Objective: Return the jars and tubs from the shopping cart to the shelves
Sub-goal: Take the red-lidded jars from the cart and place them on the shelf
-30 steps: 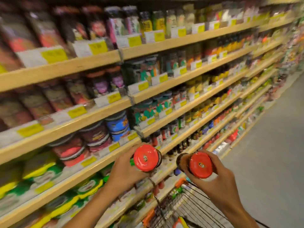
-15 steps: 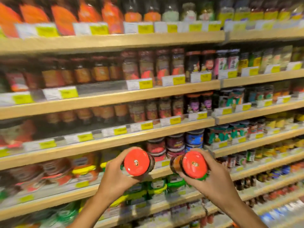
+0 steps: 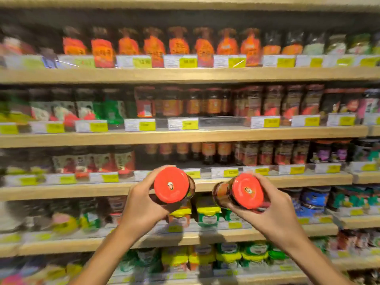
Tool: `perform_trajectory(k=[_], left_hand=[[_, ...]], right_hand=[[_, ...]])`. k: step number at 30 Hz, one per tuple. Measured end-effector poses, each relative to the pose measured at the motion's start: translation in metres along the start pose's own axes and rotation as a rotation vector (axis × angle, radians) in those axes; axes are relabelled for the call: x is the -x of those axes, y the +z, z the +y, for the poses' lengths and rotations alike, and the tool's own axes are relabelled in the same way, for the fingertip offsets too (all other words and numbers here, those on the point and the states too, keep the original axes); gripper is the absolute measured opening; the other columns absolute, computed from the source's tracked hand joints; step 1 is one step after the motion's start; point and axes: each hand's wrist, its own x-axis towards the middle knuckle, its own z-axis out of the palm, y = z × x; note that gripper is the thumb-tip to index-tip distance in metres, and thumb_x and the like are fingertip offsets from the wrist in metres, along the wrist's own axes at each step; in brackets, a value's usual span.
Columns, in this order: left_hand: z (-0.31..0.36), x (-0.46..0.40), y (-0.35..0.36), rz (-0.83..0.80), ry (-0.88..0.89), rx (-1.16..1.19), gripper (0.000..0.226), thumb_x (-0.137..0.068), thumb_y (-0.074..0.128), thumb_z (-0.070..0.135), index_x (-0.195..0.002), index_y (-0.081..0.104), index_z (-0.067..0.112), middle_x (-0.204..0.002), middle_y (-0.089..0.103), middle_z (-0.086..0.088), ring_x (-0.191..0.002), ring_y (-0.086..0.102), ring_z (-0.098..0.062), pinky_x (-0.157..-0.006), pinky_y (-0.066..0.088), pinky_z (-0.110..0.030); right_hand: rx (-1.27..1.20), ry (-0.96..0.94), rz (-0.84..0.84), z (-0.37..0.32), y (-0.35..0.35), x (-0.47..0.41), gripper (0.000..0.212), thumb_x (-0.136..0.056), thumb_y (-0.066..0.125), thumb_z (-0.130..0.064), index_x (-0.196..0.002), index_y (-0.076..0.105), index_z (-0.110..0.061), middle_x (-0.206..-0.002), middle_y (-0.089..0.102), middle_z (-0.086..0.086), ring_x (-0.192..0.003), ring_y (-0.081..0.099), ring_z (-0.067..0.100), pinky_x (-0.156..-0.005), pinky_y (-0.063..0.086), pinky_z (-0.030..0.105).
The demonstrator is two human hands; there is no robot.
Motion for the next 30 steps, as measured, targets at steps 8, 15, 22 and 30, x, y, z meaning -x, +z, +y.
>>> perform_trajectory(k=[8,15,22,30], left_hand=[[0.014,-0.02,-0.039,0.041,0.112,-0.023,0.074,-0.057,0.091,0.037,-0.124,0.064,0.025,-0.117,0.067,0.027,-0.109,0.064,0.005,-0.088,0.044,-0.006],[0.019,-0.035,-0.036,0.093,0.204,-0.035,0.071,-0.056,0.089,0.038,-0.121,0.059,0.036,-0.112,0.064,0.036,-0.102,0.062,0.012,-0.085,0.047,-0.006],[0.018,-0.061,-0.031,0.151,0.251,-0.074,0.073,-0.056,0.092,0.037,-0.122,0.061,0.03,-0.111,0.063,0.037,-0.099,0.062,0.015,-0.083,0.045,-0.004],[0.017,-0.093,-0.019,0.176,0.292,-0.081,0.072,-0.057,0.091,0.036,-0.122,0.063,0.025,-0.108,0.067,0.031,-0.1,0.063,0.012,-0.083,0.043,-0.003]], right_hand=[[-0.076,-0.113,0.04,-0.03,0.018,-0.037,0.074,-0.063,0.084,-0.052,-0.129,0.054,-0.036,-0.117,0.061,-0.031,-0.11,0.061,-0.006,-0.087,0.049,0.01],[-0.085,-0.167,0.129,-0.031,0.007,-0.07,0.067,-0.065,0.091,-0.038,-0.124,0.06,-0.026,-0.111,0.067,-0.022,-0.101,0.065,-0.004,-0.086,0.05,0.013],[-0.13,-0.229,0.242,-0.028,0.003,-0.132,0.073,-0.064,0.089,-0.041,-0.126,0.058,-0.018,-0.111,0.064,-0.023,-0.101,0.062,-0.009,-0.087,0.049,0.014],[-0.122,-0.229,0.409,-0.015,0.002,-0.203,0.076,-0.065,0.093,-0.04,-0.13,0.057,-0.021,-0.113,0.063,-0.021,-0.104,0.061,-0.008,-0.09,0.05,0.015]])
